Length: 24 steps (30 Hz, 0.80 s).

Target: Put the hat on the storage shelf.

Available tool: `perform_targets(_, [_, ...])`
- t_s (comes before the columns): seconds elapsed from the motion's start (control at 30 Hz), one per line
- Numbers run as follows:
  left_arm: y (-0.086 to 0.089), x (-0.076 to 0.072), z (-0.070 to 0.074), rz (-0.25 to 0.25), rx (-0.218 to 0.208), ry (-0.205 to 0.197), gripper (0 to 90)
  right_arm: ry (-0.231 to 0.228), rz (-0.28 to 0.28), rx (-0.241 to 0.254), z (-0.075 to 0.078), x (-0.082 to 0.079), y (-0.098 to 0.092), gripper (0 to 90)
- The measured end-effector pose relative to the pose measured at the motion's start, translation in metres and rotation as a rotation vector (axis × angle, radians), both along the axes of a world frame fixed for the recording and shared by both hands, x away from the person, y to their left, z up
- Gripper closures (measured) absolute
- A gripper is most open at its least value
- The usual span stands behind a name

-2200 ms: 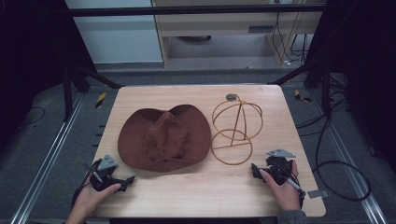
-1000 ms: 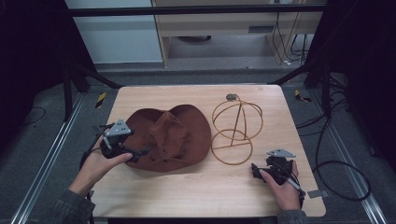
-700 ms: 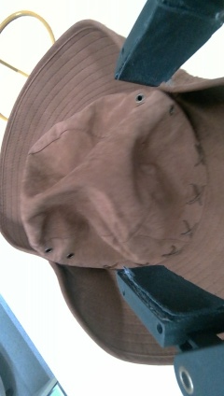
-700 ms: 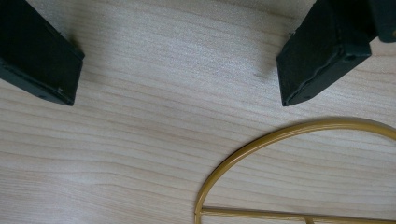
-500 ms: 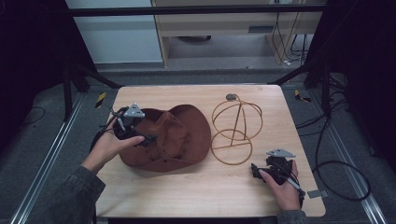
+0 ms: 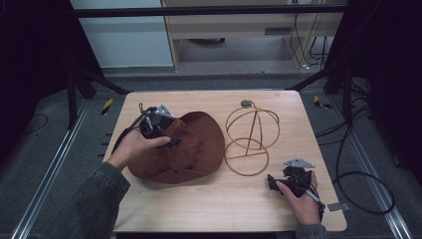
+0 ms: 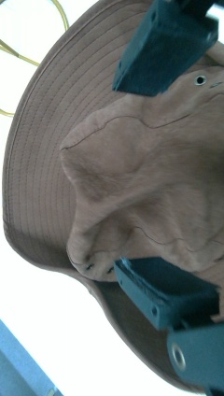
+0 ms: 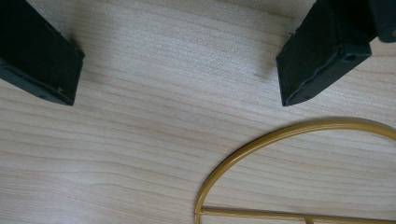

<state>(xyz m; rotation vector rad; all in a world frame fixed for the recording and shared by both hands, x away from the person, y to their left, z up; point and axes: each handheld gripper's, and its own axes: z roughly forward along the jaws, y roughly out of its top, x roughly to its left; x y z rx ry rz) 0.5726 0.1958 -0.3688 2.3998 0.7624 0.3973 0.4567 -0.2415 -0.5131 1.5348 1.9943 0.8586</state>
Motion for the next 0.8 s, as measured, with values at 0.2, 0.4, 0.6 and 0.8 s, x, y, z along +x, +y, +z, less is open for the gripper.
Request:
perform_targets(0.2, [-0.008, 0.008, -0.010, 0.020, 0.046, 0.028, 25.6, 0.000, 0.002, 0.000, 0.000, 0.000, 0.000, 0.4])
perform_targets(0.4, [-0.011, 0.011, -0.015, 0.030, 0.048, 0.048, 35.6, 0.000, 0.002, 0.001, 0.000, 0.000, 0.000, 0.4])
perform_targets(0.6, [-0.012, 0.013, -0.018, 0.036, 0.082, 0.067, 44.0, 0.000, 0.002, 0.000, 0.000, 0.000, 0.000, 0.4])
perform_targets(0.8, [-0.012, 0.014, -0.020, 0.033, 0.099, 0.078, 53.0, 0.000, 0.002, 0.000, 0.000, 0.000, 0.000, 0.4])
